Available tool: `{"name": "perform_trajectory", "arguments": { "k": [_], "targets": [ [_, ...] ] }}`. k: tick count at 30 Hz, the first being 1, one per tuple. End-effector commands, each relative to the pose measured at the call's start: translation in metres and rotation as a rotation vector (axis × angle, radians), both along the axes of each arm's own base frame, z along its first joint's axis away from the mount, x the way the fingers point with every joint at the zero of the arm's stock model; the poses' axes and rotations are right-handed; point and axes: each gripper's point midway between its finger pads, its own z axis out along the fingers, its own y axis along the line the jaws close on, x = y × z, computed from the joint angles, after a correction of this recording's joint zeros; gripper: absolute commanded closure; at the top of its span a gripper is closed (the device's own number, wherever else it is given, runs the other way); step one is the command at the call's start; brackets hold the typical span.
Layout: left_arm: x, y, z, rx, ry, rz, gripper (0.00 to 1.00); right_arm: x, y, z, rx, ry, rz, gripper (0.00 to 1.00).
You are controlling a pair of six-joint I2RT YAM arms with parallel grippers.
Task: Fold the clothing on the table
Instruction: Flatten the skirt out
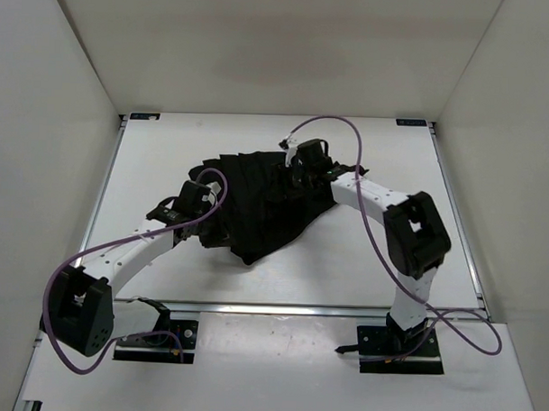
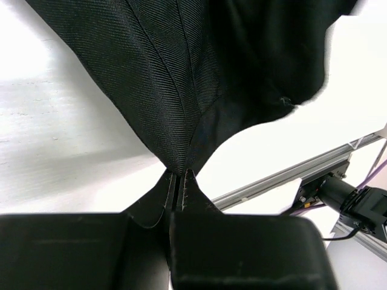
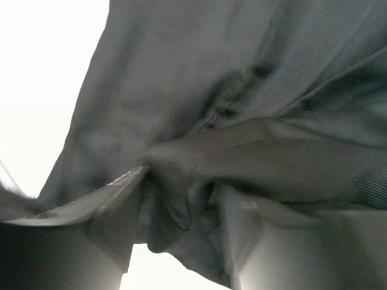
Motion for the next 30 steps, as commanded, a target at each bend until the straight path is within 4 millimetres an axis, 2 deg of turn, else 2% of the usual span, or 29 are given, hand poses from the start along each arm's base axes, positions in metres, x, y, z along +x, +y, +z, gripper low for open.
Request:
{"name": "perform_trajectory", "arguments": {
  "k": [1, 2, 4, 7, 9, 10, 11, 12, 14, 15, 16, 17, 19, 20, 22, 24, 25, 26, 27, 29, 30],
  "targets": [
    [-0.001, 0.002, 0.008, -0.013, -0.036, -0.007, 1.0, -0.008, 0.007, -0.037, -0.084, 0.094, 0.064, 0.46],
    [-0.003, 0.002, 0.008, -0.012, -0.034, -0.011, 1.0, -0.004, 0.006, -0.04, -0.103, 0.097, 0.057, 0.41],
    [-0.002, 0.005, 0.005, -0.012, -0.023, 0.001, 1.0, 0.004, 0.005, -0.035, -0.135, 0.069, 0.05, 0.33],
    [-0.002, 0.003, 0.004, -0.026, -0.022, -0.005, 1.0, 0.013, -0.011, -0.026, -0.17, 0.04, 0.015, 0.32],
    [-0.002, 0.004, 0.003, -0.034, -0.018, 0.002, 1.0, 0.016, -0.028, -0.014, -0.146, 0.025, -0.026, 0.31],
    [0.001, 0.005, 0.004, -0.04, -0.021, 0.007, 1.0, 0.017, -0.03, 0.0, -0.117, -0.003, -0.031, 0.32],
    [-0.002, 0.003, 0.004, -0.042, -0.021, -0.004, 1.0, 0.017, -0.041, 0.015, -0.078, -0.027, -0.05, 0.31],
    [-0.002, 0.002, 0.003, -0.044, -0.015, -0.002, 1.0, 0.015, -0.048, 0.015, -0.058, -0.023, -0.066, 0.31],
    [-0.001, 0.003, 0.002, -0.046, -0.017, -0.002, 1.0, 0.011, -0.064, 0.042, -0.021, -0.075, -0.101, 0.28],
    [-0.001, 0.003, 0.001, -0.046, -0.018, -0.004, 1.0, 0.007, -0.071, 0.038, -0.019, -0.063, -0.109, 0.28],
    [-0.001, 0.002, 0.002, -0.051, -0.016, -0.004, 1.0, 0.003, -0.073, 0.049, -0.002, -0.079, -0.117, 0.28],
    [-0.002, 0.002, 0.0, -0.048, -0.009, -0.003, 1.0, -0.002, -0.08, 0.05, -0.003, -0.073, -0.128, 0.26],
    [-0.001, 0.002, 0.0, -0.05, -0.008, -0.004, 1.0, -0.019, -0.089, 0.03, -0.061, -0.028, -0.132, 0.26],
    [-0.001, 0.002, 0.002, -0.054, -0.012, -0.004, 1.0, -0.025, -0.089, 0.025, -0.066, -0.014, -0.123, 0.26],
    [0.001, 0.002, 0.001, -0.048, -0.014, -0.003, 1.0, -0.046, -0.091, -0.002, -0.089, 0.062, -0.116, 0.26],
    [0.0, 0.002, 0.0, -0.048, -0.007, -0.003, 1.0, -0.06, -0.091, -0.012, -0.091, 0.09, -0.114, 0.27],
    [0.0, 0.002, 0.0, -0.05, -0.005, -0.001, 1.0, -0.068, -0.091, -0.024, -0.103, 0.108, -0.115, 0.28],
    [-0.001, 0.002, 0.002, -0.051, -0.009, -0.008, 1.0, -0.076, -0.092, -0.028, -0.102, 0.13, -0.13, 0.28],
    [-0.002, 0.003, -0.002, -0.043, 0.004, -0.003, 1.0, -0.073, -0.097, -0.026, -0.093, 0.115, -0.148, 0.27],
    [-0.002, 0.002, -0.002, -0.05, 0.007, -0.006, 1.0, -0.085, -0.106, -0.042, -0.083, 0.174, -0.173, 0.3],
    [-0.003, 0.003, -0.003, -0.042, 0.01, -0.006, 1.0, -0.086, -0.108, -0.04, -0.066, 0.157, -0.175, 0.3]
  ]
}}
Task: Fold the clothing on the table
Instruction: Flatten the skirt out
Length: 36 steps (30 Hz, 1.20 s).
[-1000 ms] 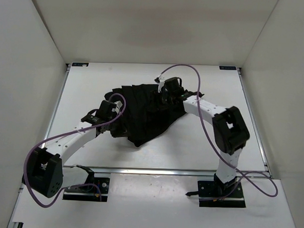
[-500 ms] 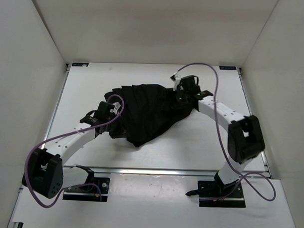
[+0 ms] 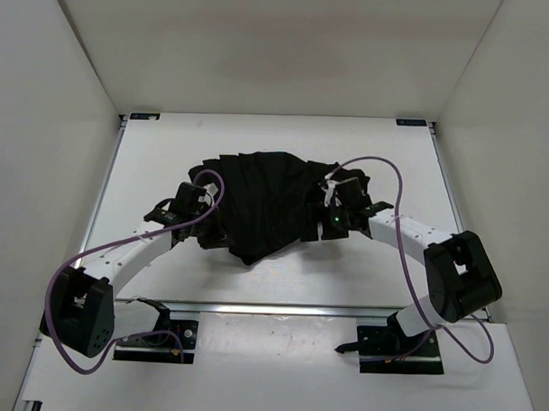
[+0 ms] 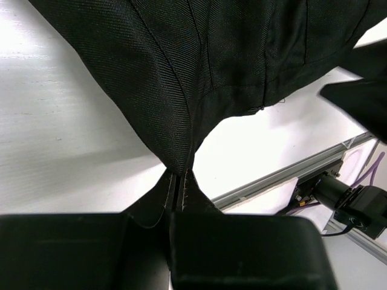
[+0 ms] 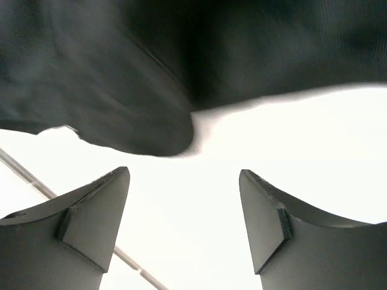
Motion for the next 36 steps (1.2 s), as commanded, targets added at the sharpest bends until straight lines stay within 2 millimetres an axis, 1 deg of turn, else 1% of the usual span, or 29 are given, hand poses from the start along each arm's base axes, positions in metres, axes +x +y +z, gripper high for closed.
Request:
{"name": "perform_trajectory", "arguments": {
  "k": [1, 2, 3, 4, 5, 6, 7, 10, 11, 12, 13, 14, 16, 17, 18, 19, 21, 22, 23, 24, 25, 26, 28, 29, 31, 33, 34, 35, 36],
  "targets": [
    [0.001, -0.003, 0.004, -0.023, -0.009, -0.019, 1.0, 0.007, -0.005, 0.017, 0.086, -0.07, -0.061, 0.3],
    [0.0, -0.005, 0.004, -0.021, -0.01, -0.025, 1.0, 0.002, -0.009, 0.01, 0.087, -0.061, -0.068, 0.31],
    [0.001, -0.004, 0.005, -0.021, -0.01, -0.022, 1.0, 0.006, -0.007, 0.015, 0.106, -0.092, -0.069, 0.31],
    [-0.001, -0.006, 0.004, -0.021, -0.004, -0.027, 1.0, 0.008, -0.006, 0.015, 0.118, -0.11, -0.074, 0.31],
    [0.0, -0.004, 0.004, -0.021, -0.003, -0.023, 1.0, 0.01, -0.007, 0.014, 0.129, -0.114, -0.086, 0.35],
    [-0.003, -0.006, 0.005, -0.027, -0.002, -0.034, 1.0, 0.008, -0.005, 0.014, 0.136, -0.115, -0.074, 0.38],
    [0.001, -0.002, 0.005, -0.018, -0.006, -0.017, 1.0, 0.014, -0.006, 0.015, 0.144, -0.135, -0.088, 0.4],
    [-0.001, -0.003, 0.005, -0.014, -0.002, -0.027, 1.0, 0.014, -0.001, 0.009, 0.064, -0.186, -0.069, 0.45],
    [-0.001, -0.003, 0.005, -0.02, -0.004, -0.027, 1.0, 0.009, 0.003, 0.004, 0.017, -0.2, -0.043, 0.46],
    [-0.001, -0.003, 0.005, -0.018, -0.001, -0.024, 1.0, 0.011, 0.004, 0.003, -0.016, -0.239, -0.042, 0.47],
    [-0.002, -0.003, 0.002, -0.021, 0.005, -0.028, 1.0, 0.01, 0.004, 0.001, -0.035, -0.255, -0.037, 0.47],
    [0.0, -0.003, 0.005, -0.024, -0.002, -0.022, 1.0, 0.008, 0.009, -0.003, -0.056, -0.282, -0.015, 0.45],
    [-0.002, -0.004, 0.004, -0.029, 0.006, -0.024, 1.0, 0.01, 0.004, -0.008, -0.11, -0.333, -0.038, 0.38],
    [-0.001, -0.005, 0.004, -0.036, 0.006, -0.021, 1.0, 0.012, 0.004, -0.009, -0.106, -0.342, -0.045, 0.37],
    [0.0, -0.003, 0.004, -0.037, 0.005, -0.014, 1.0, 0.018, 0.002, -0.006, -0.101, -0.353, -0.065, 0.36],
    [-0.002, -0.006, 0.004, -0.04, 0.004, -0.033, 1.0, 0.021, -0.001, -0.006, -0.111, -0.358, -0.08, 0.38],
    [-0.003, -0.005, 0.002, -0.037, 0.007, -0.029, 1.0, 0.03, 0.001, -0.002, -0.124, -0.398, -0.09, 0.38],
    [-0.001, -0.007, 0.005, -0.048, 0.005, -0.025, 1.0, 0.042, -0.007, 0.002, -0.159, -0.433, -0.131, 0.38],
    [-0.001, -0.007, 0.006, -0.05, -0.002, -0.032, 1.0, 0.046, -0.005, 0.003, -0.164, -0.442, -0.129, 0.37],
    [-0.003, -0.007, 0.003, -0.048, 0.009, -0.028, 1.0, 0.051, -0.003, 0.006, -0.175, -0.462, -0.122, 0.39],
    [-0.003, -0.006, 0.003, -0.049, 0.006, -0.031, 1.0, 0.059, -0.003, 0.009, -0.184, -0.482, -0.135, 0.39],
    [0.0, -0.007, 0.006, -0.054, 0.004, -0.023, 1.0, 0.067, 0.004, 0.018, -0.164, -0.521, -0.118, 0.39],
    [0.0, -0.004, 0.004, -0.046, 0.005, -0.023, 1.0, 0.077, 0.011, 0.024, -0.135, -0.551, -0.123, 0.39],
    [0.0, -0.006, 0.008, -0.056, -0.004, -0.028, 1.0, 0.079, 0.014, 0.027, -0.119, -0.557, -0.118, 0.39],
    [-0.002, -0.007, 0.008, -0.06, 0.003, -0.03, 1.0, 0.085, 0.023, 0.031, -0.086, -0.578, -0.11, 0.39],
    [-0.002, -0.006, 0.006, -0.059, 0.009, -0.021, 1.0, 0.085, 0.033, 0.037, -0.046, -0.594, -0.093, 0.39],
    [-0.003, -0.006, 0.008, -0.065, 0.004, -0.022, 1.0, 0.089, 0.036, 0.044, -0.028, -0.618, -0.099, 0.37],
    [-0.004, -0.006, 0.005, -0.058, 0.011, -0.028, 1.0, 0.091, 0.04, 0.048, -0.013, -0.635, -0.098, 0.36],
    [-0.004, -0.007, 0.007, -0.066, 0.011, -0.026, 1.0, 0.092, 0.043, 0.048, -0.01, -0.637, -0.097, 0.35]
  ]
}}
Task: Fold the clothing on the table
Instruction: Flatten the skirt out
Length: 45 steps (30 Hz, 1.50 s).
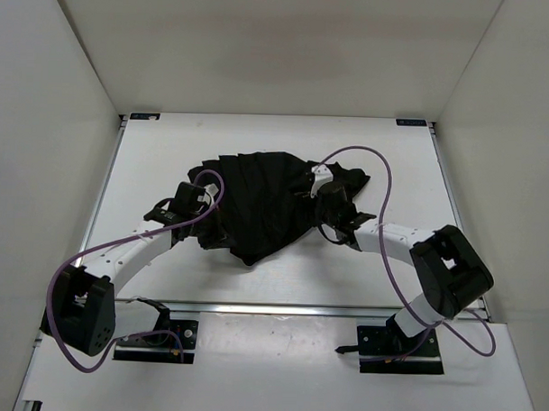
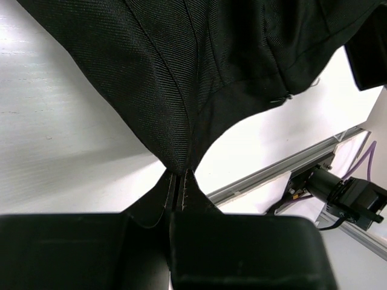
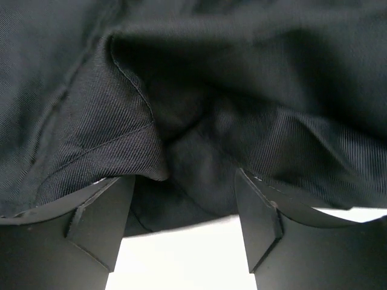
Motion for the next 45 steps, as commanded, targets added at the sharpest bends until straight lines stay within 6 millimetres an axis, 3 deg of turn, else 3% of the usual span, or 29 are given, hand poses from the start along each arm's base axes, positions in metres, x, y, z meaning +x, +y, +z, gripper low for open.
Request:
{"name": "perform_trajectory", "arguments": {
  "k": [1, 10, 12, 16, 18, 20, 24, 25, 29, 33, 37, 39, 40, 42, 43, 45],
  "targets": [
    [-0.002, -0.003, 0.005, -0.031, -0.009, -0.016, 1.0, 0.027, 0.024, 0.036, 0.096, -0.136, 0.026, 0.34],
    [-0.003, -0.002, 0.003, -0.036, 0.001, -0.01, 1.0, 0.047, 0.064, 0.023, 0.079, -0.098, 0.114, 0.29],
    [-0.003, -0.004, 0.006, -0.043, -0.003, -0.015, 1.0, 0.051, 0.064, 0.015, 0.061, -0.078, 0.108, 0.3],
    [-0.003, -0.003, 0.005, -0.041, -0.006, -0.014, 1.0, 0.06, 0.065, 0.014, 0.081, -0.077, 0.087, 0.54],
    [-0.003, -0.002, 0.005, -0.046, -0.005, -0.005, 1.0, 0.067, 0.063, 0.017, 0.075, -0.081, 0.067, 0.73],
    [-0.004, -0.002, 0.007, -0.051, -0.004, -0.006, 1.0, 0.071, 0.059, 0.015, 0.048, -0.068, 0.05, 0.99],
    [0.0, 0.003, 0.005, -0.043, -0.009, 0.016, 1.0, 0.08, 0.037, 0.038, -0.018, -0.116, -0.028, 1.0],
    [-0.001, 0.002, 0.004, -0.04, -0.009, 0.011, 1.0, 0.08, 0.028, 0.036, -0.047, -0.109, -0.033, 1.0],
    [0.006, 0.006, 0.009, -0.037, -0.03, 0.027, 1.0, 0.071, 0.0, 0.064, -0.082, -0.155, -0.064, 1.0],
    [0.014, 0.015, 0.012, -0.013, -0.049, 0.046, 1.0, 0.055, -0.032, 0.08, -0.133, -0.13, -0.053, 0.99],
    [0.025, 0.024, 0.016, 0.025, -0.076, 0.072, 1.0, 0.026, -0.061, 0.083, -0.176, -0.074, -0.069, 1.0],
    [0.029, 0.031, 0.017, 0.045, -0.082, 0.091, 1.0, 0.008, -0.079, 0.071, -0.195, -0.035, -0.109, 1.0],
    [0.032, 0.034, 0.02, 0.054, -0.095, 0.095, 1.0, 0.002, -0.083, 0.081, -0.181, -0.058, -0.124, 0.99],
    [0.035, 0.036, 0.024, 0.061, -0.112, 0.099, 1.0, -0.019, -0.1, 0.06, -0.163, -0.009, -0.16, 1.0],
    [0.034, 0.038, 0.022, 0.069, -0.105, 0.096, 1.0, -0.024, -0.104, 0.066, -0.147, -0.023, -0.167, 1.0],
    [0.031, 0.037, 0.02, 0.078, -0.103, 0.081, 1.0, -0.038, -0.12, 0.055, -0.143, 0.013, -0.218, 1.0]
  ]
}}
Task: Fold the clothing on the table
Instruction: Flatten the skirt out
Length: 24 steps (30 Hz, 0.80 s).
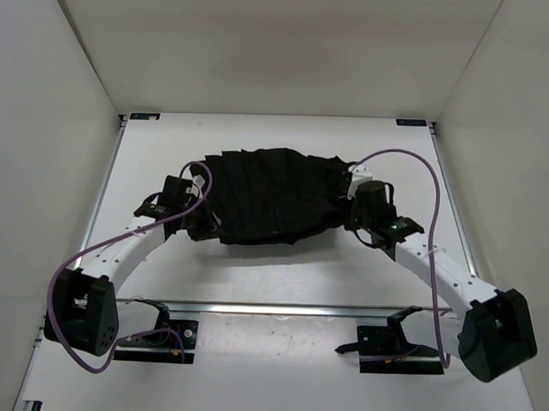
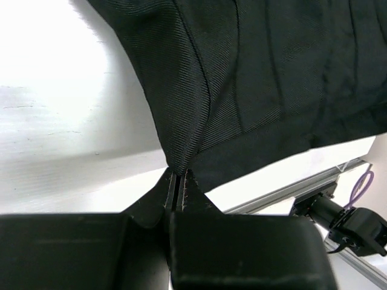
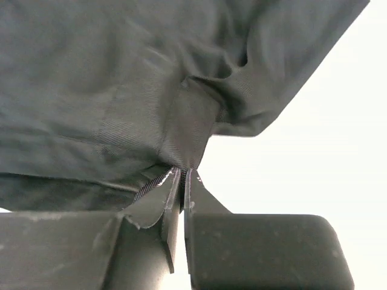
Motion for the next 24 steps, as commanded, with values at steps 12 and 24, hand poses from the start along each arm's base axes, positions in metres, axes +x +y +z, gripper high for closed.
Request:
{"name": "perform_trajectory", "arguments": {
  "k": [12, 24],
  "targets": [
    [-0.005, 0.016, 0.003, 0.111, -0.035, -0.001, 1.0, -0.075, -0.056, -0.038, 0.263, 0.175, -0.194, 1.0],
    [-0.034, 0.008, -0.023, 0.146, 0.054, -0.066, 1.0, -0.093, -0.005, -0.037, 0.457, 0.353, -0.111, 0.1]
  ]
}}
